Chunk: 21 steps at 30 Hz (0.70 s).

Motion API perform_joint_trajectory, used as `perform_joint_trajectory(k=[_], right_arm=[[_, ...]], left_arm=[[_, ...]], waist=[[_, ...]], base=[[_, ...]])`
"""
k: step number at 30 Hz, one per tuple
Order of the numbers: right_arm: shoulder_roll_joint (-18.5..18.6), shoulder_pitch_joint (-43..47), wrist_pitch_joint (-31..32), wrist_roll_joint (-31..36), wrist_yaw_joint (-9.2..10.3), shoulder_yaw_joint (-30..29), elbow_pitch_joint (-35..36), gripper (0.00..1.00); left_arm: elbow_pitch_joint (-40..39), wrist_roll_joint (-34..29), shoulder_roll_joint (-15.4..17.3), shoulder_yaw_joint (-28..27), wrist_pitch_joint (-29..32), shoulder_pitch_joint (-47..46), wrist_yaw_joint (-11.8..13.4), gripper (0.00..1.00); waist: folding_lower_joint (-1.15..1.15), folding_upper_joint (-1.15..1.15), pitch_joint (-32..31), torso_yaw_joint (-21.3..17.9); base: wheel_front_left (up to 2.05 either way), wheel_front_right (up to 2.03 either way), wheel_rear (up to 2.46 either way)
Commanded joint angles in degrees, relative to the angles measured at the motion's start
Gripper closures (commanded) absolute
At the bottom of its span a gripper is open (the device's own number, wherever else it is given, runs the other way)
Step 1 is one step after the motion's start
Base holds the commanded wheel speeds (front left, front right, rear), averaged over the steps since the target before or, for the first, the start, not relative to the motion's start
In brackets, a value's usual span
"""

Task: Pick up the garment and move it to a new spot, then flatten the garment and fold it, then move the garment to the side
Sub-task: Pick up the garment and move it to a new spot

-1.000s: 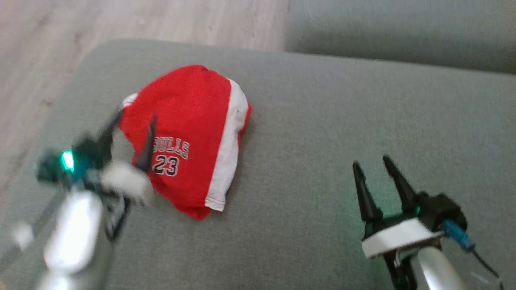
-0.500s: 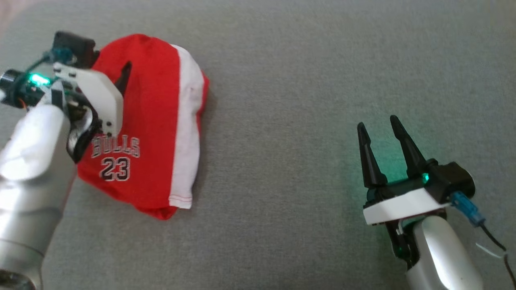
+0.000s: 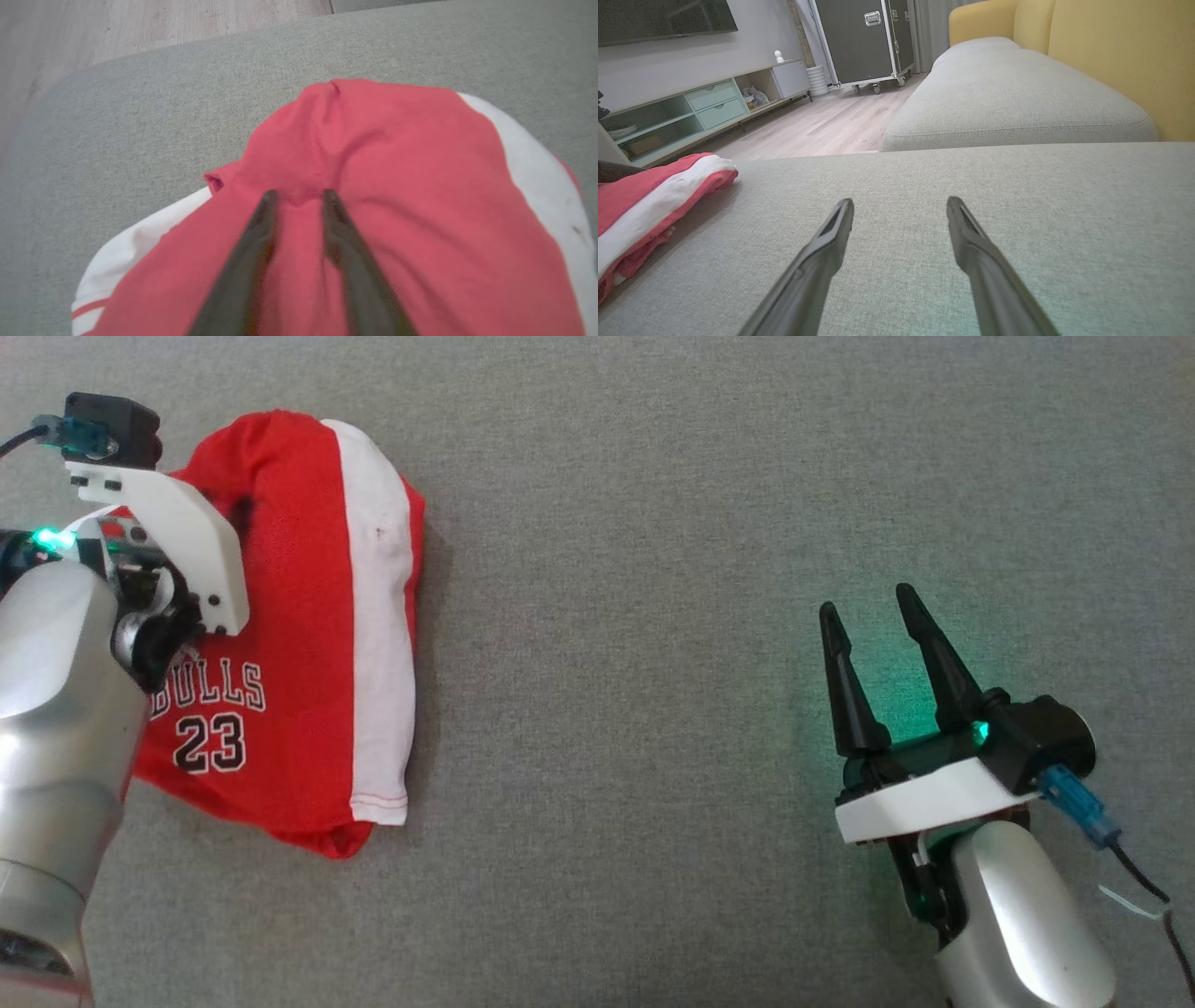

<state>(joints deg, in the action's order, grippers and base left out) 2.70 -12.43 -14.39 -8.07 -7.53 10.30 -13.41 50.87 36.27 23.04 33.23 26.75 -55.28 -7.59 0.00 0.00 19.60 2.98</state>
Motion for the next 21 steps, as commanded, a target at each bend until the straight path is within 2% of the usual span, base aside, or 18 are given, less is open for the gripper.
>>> perform_joint_trajectory(k=[1, 5, 14, 21], right_arm=[[0.2, -1.2, -0.6, -0.1, 0.04, 1.2, 1.8, 0.0], [0.2, -1.1, -0.6, 0.0, 0.04, 0.8, 1.4, 0.0], [0.2, 0.0, -0.6, -0.2, 0.04, 1.0, 0.6, 0.0], [0.2, 2.0, -0.6, -0.9, 0.04, 0.0, 0.0, 0.0]], left_arm=[[-1.1, 1.3, 2.4, -1.4, 0.0, -2.9, 0.1, 1.0], [-2.4, 2.4, 3.4, 0.3, -2.7, -3.2, 0.1, 1.0], [-5.1, 4.4, 4.3, -0.9, -16.4, -3.4, 0.1, 1.0], [-13.5, 7.7, 4.9, -4.0, -24.7, -1.2, 0.1, 1.0]], waist=[[0.0, 0.0, -0.1, 0.0], [0.0, 0.0, -0.9, 0.4], [0.0, 0.0, -5.2, 1.7], [0.0, 0.0, -10.1, 2.6]], base=[[0.0, 0.0, 0.0], [0.0, 0.0, 0.0], [0.0, 0.0, 0.0], [0.0, 0.0, 0.0]])
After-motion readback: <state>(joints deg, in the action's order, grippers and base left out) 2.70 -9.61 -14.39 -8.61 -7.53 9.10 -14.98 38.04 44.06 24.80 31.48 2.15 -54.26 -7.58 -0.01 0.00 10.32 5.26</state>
